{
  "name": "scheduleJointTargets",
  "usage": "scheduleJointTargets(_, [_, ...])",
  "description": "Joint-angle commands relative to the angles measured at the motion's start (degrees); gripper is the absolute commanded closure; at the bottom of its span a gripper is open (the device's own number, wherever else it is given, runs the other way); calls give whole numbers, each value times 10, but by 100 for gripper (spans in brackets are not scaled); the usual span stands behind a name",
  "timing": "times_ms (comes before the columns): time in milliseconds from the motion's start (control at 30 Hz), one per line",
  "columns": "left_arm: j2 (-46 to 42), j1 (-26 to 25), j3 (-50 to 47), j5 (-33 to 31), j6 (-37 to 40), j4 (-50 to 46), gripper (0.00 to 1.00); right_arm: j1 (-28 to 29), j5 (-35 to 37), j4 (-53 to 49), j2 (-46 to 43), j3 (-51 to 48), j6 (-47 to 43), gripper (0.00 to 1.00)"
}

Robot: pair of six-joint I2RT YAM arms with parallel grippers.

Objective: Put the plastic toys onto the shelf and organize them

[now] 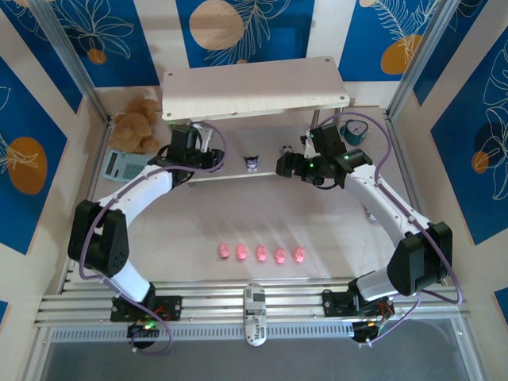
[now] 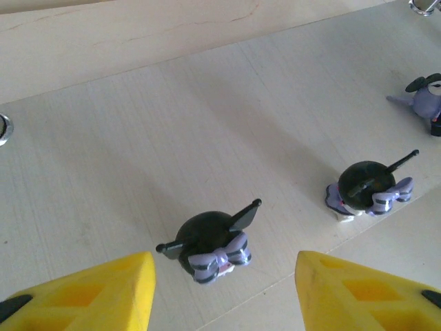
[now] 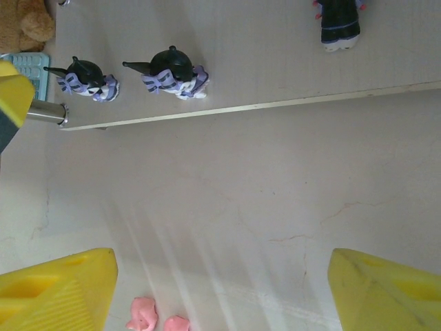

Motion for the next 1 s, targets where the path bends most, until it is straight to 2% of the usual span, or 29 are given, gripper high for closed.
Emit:
scheduleJointTargets(0, [-45, 8, -8, 18, -1, 14, 44, 5, 17, -12, -1, 16, -2, 19])
scheduleJointTargets(233, [-96, 3, -37, 39, -5, -6, 44, 19, 76, -19, 0, 17, -12, 19])
scheduleJointTargets(433, [-200, -11, -103, 48, -24, -47, 48, 35, 130, -12, 4, 14, -21, 21])
scheduleJointTargets(633, [-340, -23, -168, 35, -60, -165, 60, 49, 198, 30, 26, 9, -43, 23])
scheduleJointTargets(800, [-426, -45, -230, 11, -99, -252, 61, 68, 253, 86, 69, 9, -53, 24])
scheduleJointTargets(967, [-484, -48, -276, 0, -128, -274, 61, 71, 297, 139, 129, 27, -54, 27])
